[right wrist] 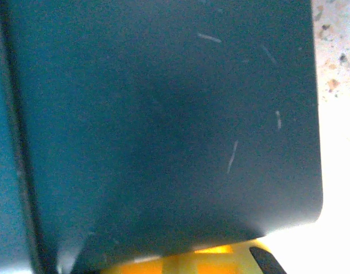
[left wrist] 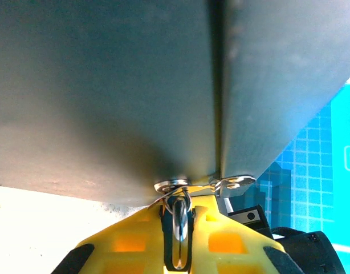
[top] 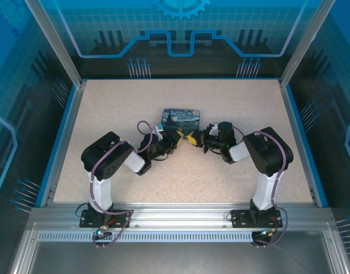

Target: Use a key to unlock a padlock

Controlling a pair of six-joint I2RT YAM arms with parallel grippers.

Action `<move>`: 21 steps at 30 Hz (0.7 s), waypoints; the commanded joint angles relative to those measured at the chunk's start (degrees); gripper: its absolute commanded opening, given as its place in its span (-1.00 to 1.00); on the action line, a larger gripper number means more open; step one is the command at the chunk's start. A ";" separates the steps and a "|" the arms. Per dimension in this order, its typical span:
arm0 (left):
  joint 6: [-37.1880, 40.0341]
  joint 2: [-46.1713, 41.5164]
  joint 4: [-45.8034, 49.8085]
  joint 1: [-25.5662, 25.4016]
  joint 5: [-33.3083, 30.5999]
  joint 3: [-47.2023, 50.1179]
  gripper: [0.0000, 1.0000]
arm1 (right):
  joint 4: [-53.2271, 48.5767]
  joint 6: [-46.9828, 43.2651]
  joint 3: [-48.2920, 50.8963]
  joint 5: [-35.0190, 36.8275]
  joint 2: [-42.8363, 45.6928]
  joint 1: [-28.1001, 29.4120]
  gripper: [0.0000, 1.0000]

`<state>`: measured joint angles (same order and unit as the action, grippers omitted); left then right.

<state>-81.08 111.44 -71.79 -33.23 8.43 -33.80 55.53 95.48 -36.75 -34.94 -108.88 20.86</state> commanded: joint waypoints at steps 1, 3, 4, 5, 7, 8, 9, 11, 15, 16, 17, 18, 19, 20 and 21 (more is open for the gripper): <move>2.06 0.60 -6.65 -3.42 17.06 -0.43 -1.00 | 0.18 -1.12 -1.68 1.98 1.90 2.33 -1.00; 2.32 0.93 -5.84 -3.39 17.16 -0.65 -1.00 | 0.90 -0.42 -3.04 2.42 2.17 3.48 -1.00; 2.25 1.12 -5.95 -3.48 16.93 -0.57 -1.00 | 1.14 -0.21 -3.59 2.69 2.46 3.93 -1.00; 2.05 1.40 -6.30 -3.42 16.89 -0.57 -1.00 | 0.85 -0.38 -4.20 2.83 3.00 4.31 -1.00; 1.93 1.74 -6.67 -3.44 16.99 -0.47 -1.00 | -1.28 -1.59 -5.04 3.29 4.39 4.69 -1.00; 2.02 1.89 -6.70 -3.43 17.14 -0.43 -1.00 | -2.25 -2.36 -5.45 3.51 5.04 4.71 -1.00; 1.98 1.98 -6.74 -3.41 17.10 -0.32 -1.00 | -2.61 -2.72 -5.60 3.76 5.54 4.56 -1.00; 1.98 2.19 -7.04 -3.38 17.06 0.13 -1.00 | -0.85 -2.93 -5.37 4.34 5.97 4.36 -1.00; 1.58 2.93 -8.07 -3.41 16.57 0.58 -1.00 | -0.22 -4.45 -7.06 2.23 5.98 4.88 -1.00; 1.38 3.12 -8.32 -3.42 16.70 0.49 -1.00 | -0.20 -5.12 -7.66 1.58 5.94 5.30 -1.00; 1.35 3.17 -8.29 -3.42 16.71 0.32 -1.00 | -1.11 -6.60 -8.80 0.37 6.08 5.89 -1.00; 1.32 3.17 -8.30 -3.37 16.73 0.22 -1.00 | -2.90 -8.47 -9.68 -0.46 6.34 6.38 -1.00; 1.31 3.17 -8.33 -3.41 16.66 0.18 -1.00 | -5.58 -10.56 -10.66 -1.20 6.80 6.61 -1.00; 1.27 3.17 -8.28 -3.42 16.68 0.07 -1.00 | -9.09 -13.16 -11.45 -1.54 7.68 6.73 -1.00; 1.19 3.17 -8.33 -3.40 16.65 0.13 -1.00 | -12.05 -16.06 -11.90 -1.45 8.88 6.77 -1.00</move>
<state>-80.73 113.10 -75.79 -31.99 8.19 -33.80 42.87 88.09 -41.98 -31.11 -105.01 22.61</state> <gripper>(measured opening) 0.129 0.048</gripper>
